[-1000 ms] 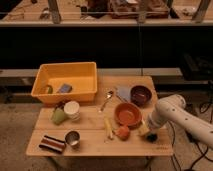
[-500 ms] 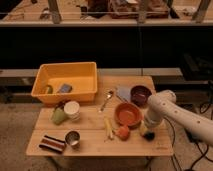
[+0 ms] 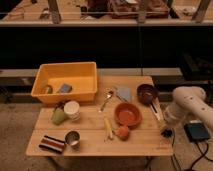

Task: Wipe purple bowl with brush

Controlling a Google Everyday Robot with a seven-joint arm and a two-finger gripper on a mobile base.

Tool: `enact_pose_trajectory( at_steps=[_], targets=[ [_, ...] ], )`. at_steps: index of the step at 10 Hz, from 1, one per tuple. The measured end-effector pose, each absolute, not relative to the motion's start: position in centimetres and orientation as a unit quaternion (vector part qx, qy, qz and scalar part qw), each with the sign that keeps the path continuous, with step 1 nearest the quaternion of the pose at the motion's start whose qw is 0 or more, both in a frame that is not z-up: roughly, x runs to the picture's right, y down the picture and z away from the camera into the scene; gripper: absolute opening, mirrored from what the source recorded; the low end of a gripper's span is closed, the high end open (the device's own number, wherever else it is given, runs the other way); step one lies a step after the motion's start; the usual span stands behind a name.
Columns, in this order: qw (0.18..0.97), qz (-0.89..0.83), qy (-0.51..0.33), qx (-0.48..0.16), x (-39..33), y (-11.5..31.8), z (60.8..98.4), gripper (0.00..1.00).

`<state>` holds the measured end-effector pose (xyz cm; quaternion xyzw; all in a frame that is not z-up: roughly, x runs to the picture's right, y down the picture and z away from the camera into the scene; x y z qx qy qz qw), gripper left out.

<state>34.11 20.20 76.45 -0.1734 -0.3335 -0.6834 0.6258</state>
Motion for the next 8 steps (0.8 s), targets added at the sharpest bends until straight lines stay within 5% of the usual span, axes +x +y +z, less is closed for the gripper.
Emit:
enact_pose_trajectory(
  at_steps=[5,8],
  targets=[
    [0.665,-0.675,-0.296,-0.122,36.5,12.8,67.6,0.17],
    [0.657,-0.690,-0.286,-0.100,36.5,7.9,66.6,0.17]
  ],
)
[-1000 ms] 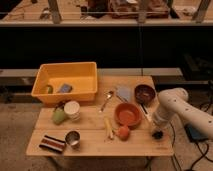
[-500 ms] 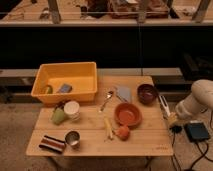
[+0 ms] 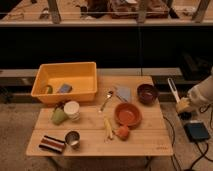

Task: Wipe purple bowl with brush

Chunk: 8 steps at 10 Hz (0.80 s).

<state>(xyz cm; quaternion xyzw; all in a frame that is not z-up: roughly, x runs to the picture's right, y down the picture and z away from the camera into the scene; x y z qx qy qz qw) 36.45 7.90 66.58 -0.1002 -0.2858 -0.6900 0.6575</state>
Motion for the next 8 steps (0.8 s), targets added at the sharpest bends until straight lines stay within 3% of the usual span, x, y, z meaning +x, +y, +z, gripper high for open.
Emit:
enact_pose_trajectory(
  at_steps=[5,8],
  targets=[
    [0.637,-0.716,-0.283,-0.036,30.6,2.4,73.5,0.17],
    [0.641,-0.714,-0.279,-0.022,29.5,1.9,74.2,0.17]
  ],
)
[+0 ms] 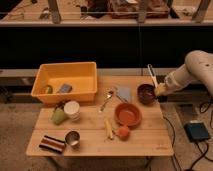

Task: Wipe purple bowl with brush

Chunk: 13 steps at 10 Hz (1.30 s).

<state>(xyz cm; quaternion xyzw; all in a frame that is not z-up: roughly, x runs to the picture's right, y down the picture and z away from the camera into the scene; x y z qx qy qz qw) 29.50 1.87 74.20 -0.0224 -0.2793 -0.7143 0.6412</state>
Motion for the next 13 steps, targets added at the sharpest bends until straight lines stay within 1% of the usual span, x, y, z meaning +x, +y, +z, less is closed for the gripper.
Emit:
enact_pose_trajectory(
  at_steps=[6,8,11,13],
  targets=[
    [0.644,-0.714,-0.276,-0.016,29.2,1.6,74.2,0.17],
    [0.653,-0.709,-0.265,0.002,27.9,0.3,75.0,0.17],
    [0.668,-0.702,-0.247,0.032,23.7,-3.6,77.6,0.17],
    [0.685,-0.687,-0.238,0.051,20.3,-4.4,78.9,0.17]
  ],
)
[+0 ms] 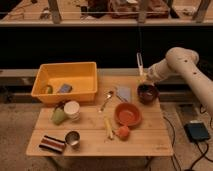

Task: Wipe purple bowl with brush

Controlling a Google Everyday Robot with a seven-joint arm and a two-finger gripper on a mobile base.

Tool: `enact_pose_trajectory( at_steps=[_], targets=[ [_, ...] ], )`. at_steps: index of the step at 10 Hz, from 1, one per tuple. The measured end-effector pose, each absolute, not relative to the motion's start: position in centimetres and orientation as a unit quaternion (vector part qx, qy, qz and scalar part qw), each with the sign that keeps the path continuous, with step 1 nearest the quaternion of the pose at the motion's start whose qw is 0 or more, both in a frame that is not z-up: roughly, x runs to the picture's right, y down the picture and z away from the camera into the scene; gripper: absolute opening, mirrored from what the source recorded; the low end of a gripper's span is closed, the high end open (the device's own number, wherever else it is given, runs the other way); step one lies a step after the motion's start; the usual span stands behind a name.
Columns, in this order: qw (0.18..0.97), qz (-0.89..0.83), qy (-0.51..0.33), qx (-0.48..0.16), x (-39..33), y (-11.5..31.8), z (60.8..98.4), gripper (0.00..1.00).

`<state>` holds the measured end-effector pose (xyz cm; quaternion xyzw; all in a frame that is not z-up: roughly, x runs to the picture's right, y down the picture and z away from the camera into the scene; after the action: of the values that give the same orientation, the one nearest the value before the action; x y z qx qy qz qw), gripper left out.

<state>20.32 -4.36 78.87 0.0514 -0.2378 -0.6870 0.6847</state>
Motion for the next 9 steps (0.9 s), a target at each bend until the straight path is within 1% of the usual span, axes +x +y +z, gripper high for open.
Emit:
enact_pose_trajectory(
  at_steps=[5,8,9],
  targets=[
    [0.688,-0.683,-0.237,0.055,19.7,-4.3,79.1,0.17],
    [0.694,-0.678,-0.232,0.071,18.9,-2.5,81.6,0.17],
    [0.703,-0.671,-0.225,0.078,18.6,-1.3,83.3,0.17]
  ],
)
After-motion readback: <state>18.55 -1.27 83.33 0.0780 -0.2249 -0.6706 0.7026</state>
